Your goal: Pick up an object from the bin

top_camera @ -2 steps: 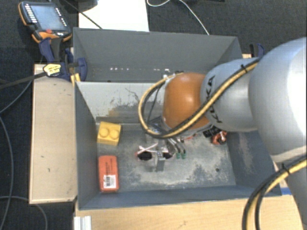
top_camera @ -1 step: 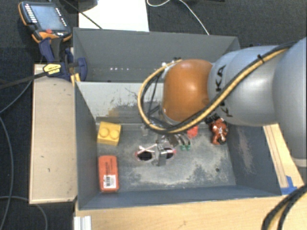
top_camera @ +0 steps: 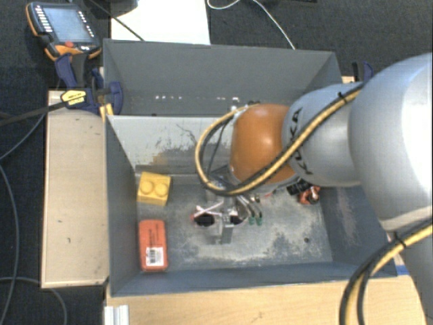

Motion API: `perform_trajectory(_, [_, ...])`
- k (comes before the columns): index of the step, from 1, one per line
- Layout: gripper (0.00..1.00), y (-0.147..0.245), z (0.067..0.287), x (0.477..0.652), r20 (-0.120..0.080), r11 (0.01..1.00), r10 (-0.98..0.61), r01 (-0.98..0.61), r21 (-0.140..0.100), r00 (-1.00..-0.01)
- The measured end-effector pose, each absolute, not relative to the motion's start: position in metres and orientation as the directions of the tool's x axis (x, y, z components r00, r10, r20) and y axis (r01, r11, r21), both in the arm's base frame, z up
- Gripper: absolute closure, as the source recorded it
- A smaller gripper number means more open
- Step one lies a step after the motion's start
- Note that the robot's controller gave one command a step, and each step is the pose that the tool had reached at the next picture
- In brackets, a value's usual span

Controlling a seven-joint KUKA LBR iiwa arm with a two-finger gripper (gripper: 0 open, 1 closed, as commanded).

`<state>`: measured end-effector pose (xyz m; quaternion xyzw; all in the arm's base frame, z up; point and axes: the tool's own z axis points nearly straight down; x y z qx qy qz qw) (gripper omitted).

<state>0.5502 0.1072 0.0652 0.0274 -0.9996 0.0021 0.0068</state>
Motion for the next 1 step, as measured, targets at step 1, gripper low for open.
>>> perform_trajectory(1, [0.0,0.11,0.0706,0.5554,-0.009,0.908,-0.419,-0.419,0.0,-0.908])
